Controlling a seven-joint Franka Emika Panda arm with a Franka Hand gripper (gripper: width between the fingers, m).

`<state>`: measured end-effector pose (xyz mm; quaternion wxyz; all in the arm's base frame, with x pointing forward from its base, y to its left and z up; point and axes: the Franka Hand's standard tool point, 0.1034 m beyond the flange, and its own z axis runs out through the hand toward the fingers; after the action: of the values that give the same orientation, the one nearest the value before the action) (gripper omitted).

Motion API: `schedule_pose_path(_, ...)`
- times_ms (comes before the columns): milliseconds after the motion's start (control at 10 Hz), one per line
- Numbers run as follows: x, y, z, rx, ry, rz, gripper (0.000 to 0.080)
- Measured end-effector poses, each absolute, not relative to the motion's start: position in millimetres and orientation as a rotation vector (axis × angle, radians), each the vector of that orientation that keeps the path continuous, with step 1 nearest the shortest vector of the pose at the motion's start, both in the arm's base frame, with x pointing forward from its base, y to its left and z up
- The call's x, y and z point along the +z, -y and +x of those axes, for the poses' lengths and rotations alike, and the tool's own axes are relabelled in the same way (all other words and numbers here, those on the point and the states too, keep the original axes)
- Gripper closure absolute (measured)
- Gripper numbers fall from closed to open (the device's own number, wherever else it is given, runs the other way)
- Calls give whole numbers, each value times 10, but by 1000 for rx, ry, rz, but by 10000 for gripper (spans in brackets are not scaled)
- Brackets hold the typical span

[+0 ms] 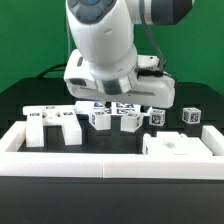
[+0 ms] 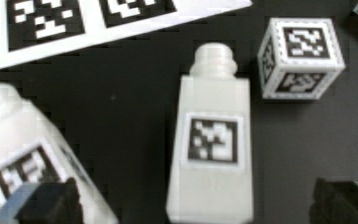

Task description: Assemble chair

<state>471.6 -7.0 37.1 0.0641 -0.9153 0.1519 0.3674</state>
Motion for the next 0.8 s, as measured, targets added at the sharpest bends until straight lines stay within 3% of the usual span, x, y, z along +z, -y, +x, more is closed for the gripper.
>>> schedule_pose_path(800,205,-85,4666,1123,-432,-2776,150)
